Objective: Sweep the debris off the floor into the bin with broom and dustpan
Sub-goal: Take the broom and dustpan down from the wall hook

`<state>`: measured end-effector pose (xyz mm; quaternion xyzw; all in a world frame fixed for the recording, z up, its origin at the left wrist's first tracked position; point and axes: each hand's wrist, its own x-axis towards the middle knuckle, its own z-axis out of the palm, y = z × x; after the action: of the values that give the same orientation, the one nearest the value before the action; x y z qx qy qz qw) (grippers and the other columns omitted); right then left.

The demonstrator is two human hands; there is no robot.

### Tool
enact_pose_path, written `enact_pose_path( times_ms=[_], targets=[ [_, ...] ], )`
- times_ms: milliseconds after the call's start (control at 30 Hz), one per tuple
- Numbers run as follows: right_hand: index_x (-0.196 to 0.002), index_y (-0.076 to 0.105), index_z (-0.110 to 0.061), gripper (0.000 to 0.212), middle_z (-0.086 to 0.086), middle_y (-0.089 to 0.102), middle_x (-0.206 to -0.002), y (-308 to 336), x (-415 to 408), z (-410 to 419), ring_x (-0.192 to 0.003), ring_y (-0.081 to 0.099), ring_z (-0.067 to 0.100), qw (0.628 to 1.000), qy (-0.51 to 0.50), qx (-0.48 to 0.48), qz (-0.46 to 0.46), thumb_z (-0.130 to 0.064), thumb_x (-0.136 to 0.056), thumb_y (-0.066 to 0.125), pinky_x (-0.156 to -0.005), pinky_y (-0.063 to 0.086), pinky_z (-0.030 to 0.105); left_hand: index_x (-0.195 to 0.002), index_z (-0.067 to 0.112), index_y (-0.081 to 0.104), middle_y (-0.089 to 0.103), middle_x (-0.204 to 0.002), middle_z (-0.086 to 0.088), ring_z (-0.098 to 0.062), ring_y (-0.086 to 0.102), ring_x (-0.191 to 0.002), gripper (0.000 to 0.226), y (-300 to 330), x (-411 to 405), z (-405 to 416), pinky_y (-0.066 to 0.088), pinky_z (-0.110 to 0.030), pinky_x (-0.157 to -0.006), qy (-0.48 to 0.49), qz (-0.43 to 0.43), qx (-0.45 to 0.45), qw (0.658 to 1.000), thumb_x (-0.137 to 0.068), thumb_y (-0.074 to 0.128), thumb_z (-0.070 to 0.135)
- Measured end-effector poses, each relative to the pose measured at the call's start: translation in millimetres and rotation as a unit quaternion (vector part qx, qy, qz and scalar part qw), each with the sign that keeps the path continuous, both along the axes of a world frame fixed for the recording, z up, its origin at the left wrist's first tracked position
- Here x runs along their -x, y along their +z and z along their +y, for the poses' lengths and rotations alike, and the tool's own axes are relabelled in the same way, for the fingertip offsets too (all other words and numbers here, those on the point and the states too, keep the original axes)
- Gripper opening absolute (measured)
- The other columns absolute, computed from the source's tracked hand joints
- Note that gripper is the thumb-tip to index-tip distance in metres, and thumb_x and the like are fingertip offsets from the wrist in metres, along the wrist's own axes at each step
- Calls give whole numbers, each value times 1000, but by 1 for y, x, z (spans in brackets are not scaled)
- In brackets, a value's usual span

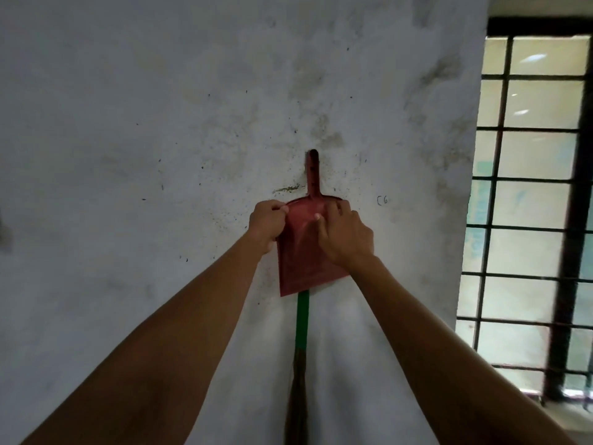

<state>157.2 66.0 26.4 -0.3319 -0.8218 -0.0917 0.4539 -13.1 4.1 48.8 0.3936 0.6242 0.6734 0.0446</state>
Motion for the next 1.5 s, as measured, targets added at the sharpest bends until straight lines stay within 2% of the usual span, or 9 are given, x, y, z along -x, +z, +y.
enact_pose_path(
  times_ms=[200,333,467,667,833,1000,1100,1300,1500],
  targets=[
    [-113,61,-13,45,9,70,-107,26,-20,-12,-94,69,30,971,36,105,212,-45,-111,30,-84,52,43,-115,16,75,73,-114,-4,-22,67,-107,17,26,-19,-12,58,-42,-98,-47,59,-70,995,-105,65,25],
    [-73,72,-8,77,2,70,-57,40,-34,-10,-50,67,19,827,166,344,412,-55,-111,25,-64,59,36,-102,24,77,76,-101,3,-19,72,-99,18,29,-32,-29,61,-43,-94,-86,133,-105,982,-96,75,41],
    [-80,72,-5,83,5,67,-62,45,-55,-10,-48,59,17,697,273,494,442,-69,-107,26,-51,47,26,-103,25,71,72,-103,4,-19,69,-100,14,28,-44,-43,58,-36,-89,-99,242,-97,960,-97,74,37],
    [-112,76,1,108,13,78,-96,48,-100,10,-57,66,18,595,457,595,289,-94,-88,31,-51,52,23,-106,22,66,66,-109,5,-13,62,-102,13,25,-47,-54,51,-19,-85,-89,408,-66,906,-99,70,12],
    [-132,70,3,100,18,74,-125,40,-116,16,-80,75,26,635,467,598,148,-85,-91,48,-70,65,36,-110,17,69,69,-115,-2,-29,57,-115,23,13,-39,-52,42,-50,-102,52,600,-68,795,-92,71,3],
    [-120,67,-8,24,13,74,-119,25,-103,18,-97,77,30,640,483,583,132,-15,-98,68,-88,65,46,-115,17,69,69,-121,-6,-34,57,-117,30,4,-31,-41,39,-48,-97,147,685,-102,706,-90,75,3],
    [-122,62,-13,22,6,73,-112,15,-91,28,-82,74,22,655,494,548,162,-11,-100,69,-77,65,36,-118,15,69,66,-129,-9,-35,56,-122,31,0,-28,-26,42,-47,-97,180,667,-106,716,-91,74,1],
    [-113,63,-20,56,-9,54,-75,3,-68,44,-51,40,7,741,389,467,285,-73,-100,51,-42,30,22,-139,11,56,56,-141,-10,-29,54,-124,51,-21,-23,4,51,-43,-100,177,577,-66,795,-91,69,1],
    [-110,67,-12,55,-2,62,-77,-21,-59,66,-53,53,13,786,325,411,328,-61,-109,42,-44,37,25,-135,19,64,59,-141,-5,-26,52,-129,42,-61,-6,40,44,-43,-108,79,667,151,726,-94,71,16]
  ],
)
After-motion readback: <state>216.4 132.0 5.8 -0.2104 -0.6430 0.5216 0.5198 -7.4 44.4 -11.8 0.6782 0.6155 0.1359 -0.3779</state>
